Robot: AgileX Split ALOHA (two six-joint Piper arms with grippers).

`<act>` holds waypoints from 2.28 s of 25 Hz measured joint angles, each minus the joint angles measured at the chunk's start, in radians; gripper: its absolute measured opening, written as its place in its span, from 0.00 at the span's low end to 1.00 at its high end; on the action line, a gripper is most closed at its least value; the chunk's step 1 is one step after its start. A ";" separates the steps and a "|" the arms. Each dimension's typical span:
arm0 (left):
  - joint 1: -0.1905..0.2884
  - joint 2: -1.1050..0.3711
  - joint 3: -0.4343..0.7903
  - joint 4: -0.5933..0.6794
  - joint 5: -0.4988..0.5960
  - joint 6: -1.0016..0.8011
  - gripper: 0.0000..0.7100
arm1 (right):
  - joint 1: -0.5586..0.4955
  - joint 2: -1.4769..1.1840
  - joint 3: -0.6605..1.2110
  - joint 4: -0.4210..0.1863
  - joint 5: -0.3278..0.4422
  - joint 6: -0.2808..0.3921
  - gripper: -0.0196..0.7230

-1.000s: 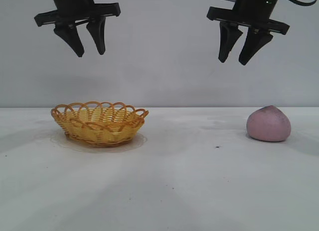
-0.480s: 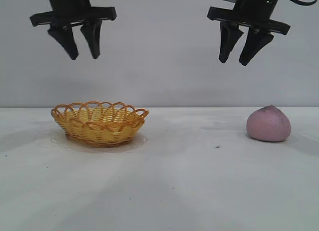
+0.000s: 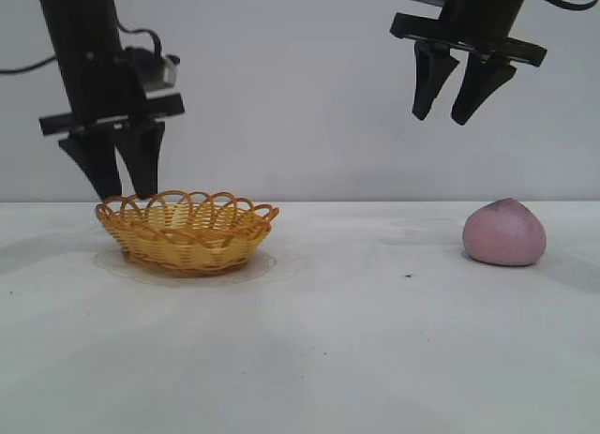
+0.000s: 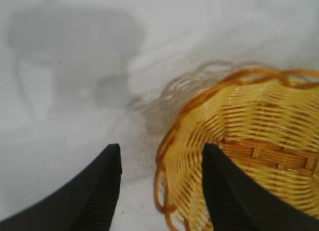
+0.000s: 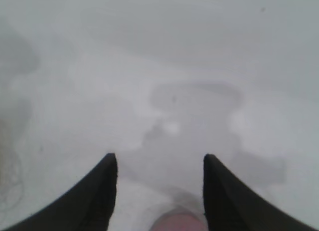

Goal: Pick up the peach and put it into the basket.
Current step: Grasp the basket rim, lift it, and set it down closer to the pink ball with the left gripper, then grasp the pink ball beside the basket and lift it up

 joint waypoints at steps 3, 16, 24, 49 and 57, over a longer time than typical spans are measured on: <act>0.008 -0.007 0.001 -0.062 0.006 -0.007 0.10 | 0.000 0.000 0.000 -0.007 0.002 0.000 0.54; -0.058 -0.310 0.553 -0.605 -0.299 0.097 0.00 | 0.000 0.000 0.000 -0.016 0.014 0.000 0.54; -0.099 -0.310 0.728 -0.723 -0.381 0.160 0.00 | 0.000 0.000 0.000 -0.016 0.019 0.000 0.54; 0.045 -0.522 0.732 0.019 -0.498 -0.211 0.59 | 0.000 0.000 0.000 -0.012 0.029 0.000 0.54; 0.047 -0.648 0.766 0.509 -0.448 -0.614 0.59 | 0.000 0.000 0.000 -0.008 0.051 0.000 0.54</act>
